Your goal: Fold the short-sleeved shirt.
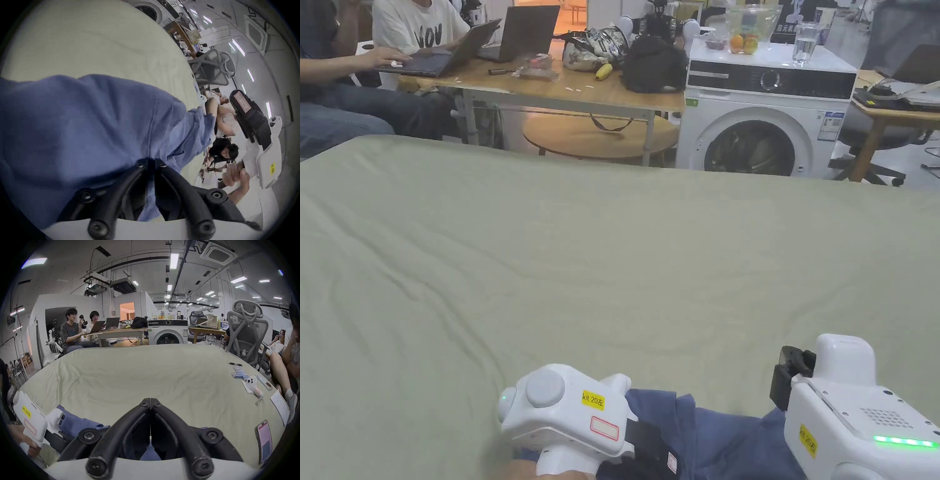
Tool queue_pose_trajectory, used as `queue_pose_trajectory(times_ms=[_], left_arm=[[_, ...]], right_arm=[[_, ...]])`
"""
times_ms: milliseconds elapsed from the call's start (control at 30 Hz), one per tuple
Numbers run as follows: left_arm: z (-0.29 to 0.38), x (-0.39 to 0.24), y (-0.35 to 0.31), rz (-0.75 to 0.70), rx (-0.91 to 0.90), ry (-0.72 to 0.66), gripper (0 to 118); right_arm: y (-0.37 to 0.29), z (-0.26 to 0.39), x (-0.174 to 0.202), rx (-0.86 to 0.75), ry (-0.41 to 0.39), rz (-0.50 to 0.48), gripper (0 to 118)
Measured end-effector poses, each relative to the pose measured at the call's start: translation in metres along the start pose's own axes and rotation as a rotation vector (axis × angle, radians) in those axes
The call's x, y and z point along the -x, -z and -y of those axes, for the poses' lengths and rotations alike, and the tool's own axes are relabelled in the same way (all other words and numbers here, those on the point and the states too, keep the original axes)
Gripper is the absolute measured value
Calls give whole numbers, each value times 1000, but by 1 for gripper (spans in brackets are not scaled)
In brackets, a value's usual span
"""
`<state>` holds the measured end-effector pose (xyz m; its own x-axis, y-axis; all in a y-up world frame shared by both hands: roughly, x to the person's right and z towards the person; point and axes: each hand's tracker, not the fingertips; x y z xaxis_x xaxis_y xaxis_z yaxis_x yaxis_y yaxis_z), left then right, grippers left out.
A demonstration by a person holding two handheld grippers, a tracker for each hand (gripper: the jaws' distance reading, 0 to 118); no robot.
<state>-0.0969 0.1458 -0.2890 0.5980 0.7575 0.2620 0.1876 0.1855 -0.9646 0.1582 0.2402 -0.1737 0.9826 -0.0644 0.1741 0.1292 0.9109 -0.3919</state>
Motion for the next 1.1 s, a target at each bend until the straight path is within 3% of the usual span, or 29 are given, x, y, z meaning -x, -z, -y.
queue_pose_trajectory(times_ms=[267, 400, 533, 667, 800, 933, 1000, 1100], left_arm=[[-3, 2, -16, 22, -1, -9, 5], [-3, -3, -69, -9, -120, 39, 46], [1, 9, -130, -45, -274, 38, 60], [8, 49, -167, -91, -321, -23, 60], [19, 84, -163, -105, -262, -82, 60], [22, 126, -141, 57, -246, -140, 60], [24, 137, -130, 228, -309, -166, 60], [25, 144, -113, 339, -299, -156, 34]], right_arm=[[0, 3, 3, -21, 9, 0, 0], [-9, -1, 5, -98, -7, 9, 0], [-16, -9, 7, -150, -25, 2, 0], [-16, -14, 11, -148, -35, 2, 0], [-16, -14, 14, -134, -36, -1, 0], [-14, -11, 17, -119, -28, -7, 0], [-13, -9, 19, -115, -31, -6, 0], [-13, -9, 20, -110, -27, -15, 0]])
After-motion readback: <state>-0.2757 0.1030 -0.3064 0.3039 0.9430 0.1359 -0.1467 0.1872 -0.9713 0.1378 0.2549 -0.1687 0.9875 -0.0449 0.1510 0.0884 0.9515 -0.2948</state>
